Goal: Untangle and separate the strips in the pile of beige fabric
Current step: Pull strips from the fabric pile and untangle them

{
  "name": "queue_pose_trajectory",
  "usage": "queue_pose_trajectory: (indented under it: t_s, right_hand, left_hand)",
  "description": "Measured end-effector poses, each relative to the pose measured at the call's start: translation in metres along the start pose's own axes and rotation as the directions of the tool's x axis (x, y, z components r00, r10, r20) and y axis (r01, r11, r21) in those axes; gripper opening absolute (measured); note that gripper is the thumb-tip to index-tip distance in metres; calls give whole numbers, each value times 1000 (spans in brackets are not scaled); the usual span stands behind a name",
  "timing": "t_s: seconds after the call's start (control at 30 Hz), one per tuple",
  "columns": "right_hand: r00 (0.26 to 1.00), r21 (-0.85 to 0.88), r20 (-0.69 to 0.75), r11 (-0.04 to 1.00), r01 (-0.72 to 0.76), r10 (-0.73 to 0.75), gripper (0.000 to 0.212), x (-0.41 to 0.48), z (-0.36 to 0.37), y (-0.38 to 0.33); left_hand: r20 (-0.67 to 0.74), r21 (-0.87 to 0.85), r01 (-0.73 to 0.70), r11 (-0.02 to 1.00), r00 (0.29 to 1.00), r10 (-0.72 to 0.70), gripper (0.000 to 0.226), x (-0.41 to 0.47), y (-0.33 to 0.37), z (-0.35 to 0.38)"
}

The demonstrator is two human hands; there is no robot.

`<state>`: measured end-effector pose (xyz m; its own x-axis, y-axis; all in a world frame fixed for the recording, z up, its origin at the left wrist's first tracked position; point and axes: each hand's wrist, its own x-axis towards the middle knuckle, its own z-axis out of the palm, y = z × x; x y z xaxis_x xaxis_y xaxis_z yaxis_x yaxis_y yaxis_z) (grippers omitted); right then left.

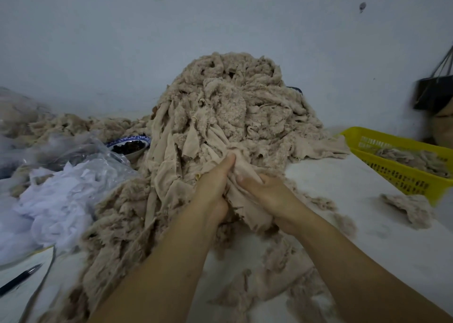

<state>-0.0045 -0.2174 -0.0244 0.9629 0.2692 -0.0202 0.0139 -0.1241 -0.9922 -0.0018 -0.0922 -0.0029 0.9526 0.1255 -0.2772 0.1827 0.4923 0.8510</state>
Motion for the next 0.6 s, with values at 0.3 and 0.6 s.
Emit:
queue_pose_trajectory:
  t_s: [0.3,0.6]
  right_hand:
    - [947,-159,-280,965,-210,159,26,29,-5,20]
    - [948,257,-206,949,-186,241,44,6,-34,24]
  left_hand:
    - [-179,-19,-198,980,965,191,51,-9,-23,7]
    - [-48,-443,-116,889,993,106,79,10,7,-10]
